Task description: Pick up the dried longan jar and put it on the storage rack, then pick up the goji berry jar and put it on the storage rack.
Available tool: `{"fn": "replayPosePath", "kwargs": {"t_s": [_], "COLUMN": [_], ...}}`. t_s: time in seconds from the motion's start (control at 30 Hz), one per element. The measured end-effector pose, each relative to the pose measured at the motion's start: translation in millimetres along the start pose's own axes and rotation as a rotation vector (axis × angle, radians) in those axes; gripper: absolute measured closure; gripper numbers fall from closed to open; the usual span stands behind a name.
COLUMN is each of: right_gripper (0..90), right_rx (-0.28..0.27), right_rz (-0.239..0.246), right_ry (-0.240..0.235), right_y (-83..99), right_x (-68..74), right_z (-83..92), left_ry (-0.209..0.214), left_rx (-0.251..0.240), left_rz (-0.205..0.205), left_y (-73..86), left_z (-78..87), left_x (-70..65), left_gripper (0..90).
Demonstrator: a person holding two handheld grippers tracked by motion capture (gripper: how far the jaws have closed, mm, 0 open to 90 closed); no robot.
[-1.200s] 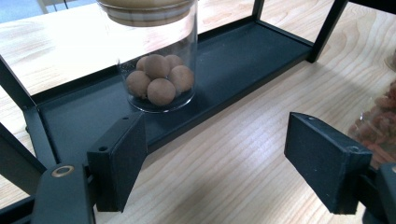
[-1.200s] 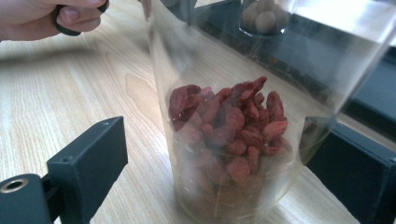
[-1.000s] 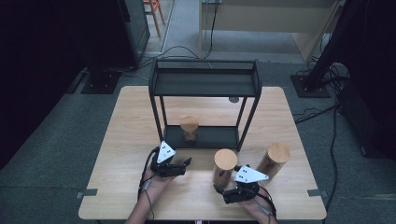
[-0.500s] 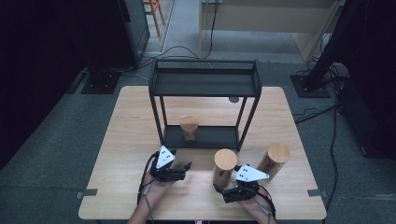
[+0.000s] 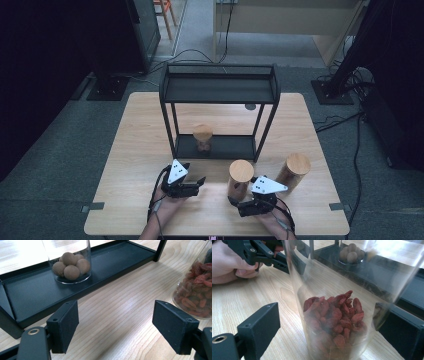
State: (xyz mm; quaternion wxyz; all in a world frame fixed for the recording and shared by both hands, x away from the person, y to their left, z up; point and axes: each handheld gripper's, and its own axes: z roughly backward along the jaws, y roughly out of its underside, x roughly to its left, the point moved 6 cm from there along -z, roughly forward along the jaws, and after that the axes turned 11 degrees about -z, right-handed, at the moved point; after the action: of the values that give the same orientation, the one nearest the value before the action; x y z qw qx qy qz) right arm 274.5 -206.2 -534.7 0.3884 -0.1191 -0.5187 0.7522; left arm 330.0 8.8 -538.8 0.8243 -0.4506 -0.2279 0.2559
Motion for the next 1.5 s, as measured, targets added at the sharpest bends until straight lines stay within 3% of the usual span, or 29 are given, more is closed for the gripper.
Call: {"fn": "replayPosePath", "kwargs": {"t_s": [0.8,1.33,1.4,1.5], "right_gripper": [9.9,10.5,16.6,16.6], "right_rx": [0.010,-0.015,-0.020,-0.038], "right_rz": [-0.017,-0.020,-0.026,-0.049], "right_ry": [0.013,0.019,0.023,0.007], "right_y": [-2.5,-15.0,-16.3,-19.2], "right_x": [-1.2,-0.6,-2.0,-3.0], "right_z": [-3.5,-3.9,-1.6,1.5], "left_ry": [0.001,0.003,0.016,0.020], "left_rx": [0.033,0.046,0.049,0.049], "left_rz": [-0.015,-0.018,-0.012,-0.006], "left_y": [9.0,10.0,10.3,10.3], "left_z": [0.3,0.4,0.4,0.1], "left_x": [-3.8,-5.3,-4.4,-4.1], "left_gripper": [21.5,21.5,21.5,21.6]}}
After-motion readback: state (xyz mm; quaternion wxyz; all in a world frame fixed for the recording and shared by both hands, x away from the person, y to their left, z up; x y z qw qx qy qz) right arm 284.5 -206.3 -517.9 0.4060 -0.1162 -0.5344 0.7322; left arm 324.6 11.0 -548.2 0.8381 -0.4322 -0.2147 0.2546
